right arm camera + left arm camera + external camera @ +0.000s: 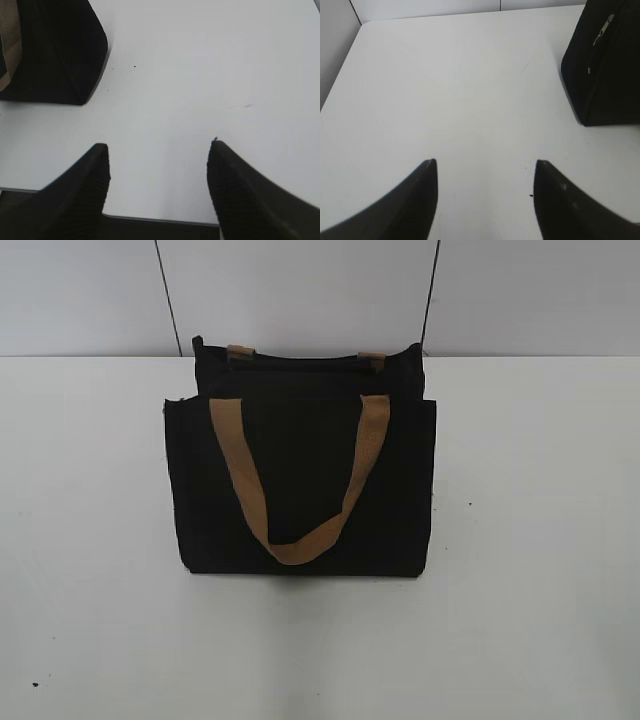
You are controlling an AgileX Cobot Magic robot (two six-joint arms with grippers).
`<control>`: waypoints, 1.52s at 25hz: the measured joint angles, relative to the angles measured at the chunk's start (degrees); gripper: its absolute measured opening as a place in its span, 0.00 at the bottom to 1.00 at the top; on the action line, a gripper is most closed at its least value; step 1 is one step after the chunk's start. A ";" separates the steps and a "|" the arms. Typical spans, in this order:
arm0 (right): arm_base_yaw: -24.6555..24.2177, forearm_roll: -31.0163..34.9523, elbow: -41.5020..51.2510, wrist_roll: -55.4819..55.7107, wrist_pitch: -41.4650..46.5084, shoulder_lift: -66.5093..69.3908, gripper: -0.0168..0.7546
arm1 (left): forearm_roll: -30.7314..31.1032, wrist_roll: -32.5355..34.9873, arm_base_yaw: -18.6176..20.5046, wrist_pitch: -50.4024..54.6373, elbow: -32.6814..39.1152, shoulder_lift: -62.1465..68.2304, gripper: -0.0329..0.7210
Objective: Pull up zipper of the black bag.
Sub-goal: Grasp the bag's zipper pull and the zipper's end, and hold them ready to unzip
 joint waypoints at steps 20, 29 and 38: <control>0.00 0.00 0.00 0.00 0.00 0.00 0.64 | -3.73 0.00 0.00 -62.74 14.27 27.71 0.57; 0.00 0.00 0.00 0.00 0.00 0.00 0.64 | 7.65 -13.31 -1.62 -85.53 16.51 59.55 0.49; 0.00 0.00 0.00 0.00 0.00 0.00 0.64 | 38.69 -31.40 -1.68 -98.46 11.74 78.95 0.48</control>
